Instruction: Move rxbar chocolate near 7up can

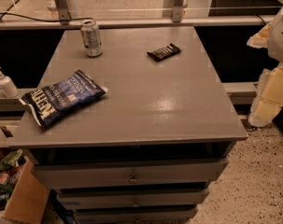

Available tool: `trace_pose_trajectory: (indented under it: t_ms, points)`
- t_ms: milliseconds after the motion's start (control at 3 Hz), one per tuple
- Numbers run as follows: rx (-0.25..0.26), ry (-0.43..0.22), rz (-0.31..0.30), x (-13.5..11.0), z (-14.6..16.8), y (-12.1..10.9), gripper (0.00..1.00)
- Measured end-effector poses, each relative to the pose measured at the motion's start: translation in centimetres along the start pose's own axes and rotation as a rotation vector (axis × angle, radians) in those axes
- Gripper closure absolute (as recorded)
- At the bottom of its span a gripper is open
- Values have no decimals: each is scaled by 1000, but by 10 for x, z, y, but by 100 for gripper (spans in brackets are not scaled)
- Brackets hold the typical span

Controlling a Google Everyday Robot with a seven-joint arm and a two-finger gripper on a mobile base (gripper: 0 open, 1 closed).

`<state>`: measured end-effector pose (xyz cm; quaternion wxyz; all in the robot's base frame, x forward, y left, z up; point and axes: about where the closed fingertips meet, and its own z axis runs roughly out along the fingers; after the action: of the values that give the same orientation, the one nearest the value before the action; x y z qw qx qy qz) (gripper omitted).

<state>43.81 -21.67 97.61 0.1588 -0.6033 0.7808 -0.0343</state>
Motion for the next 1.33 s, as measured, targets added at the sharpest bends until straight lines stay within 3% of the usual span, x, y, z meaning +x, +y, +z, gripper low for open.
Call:
trace_pose_trajectory:
  t_ms: [667,1000,1333]
  points:
    - [1,-1,0,-1,1,-1,0]
    - [24,-47,-28,-32,41,-31,0]
    - [75,-90,-29,-45,52,-52,0]
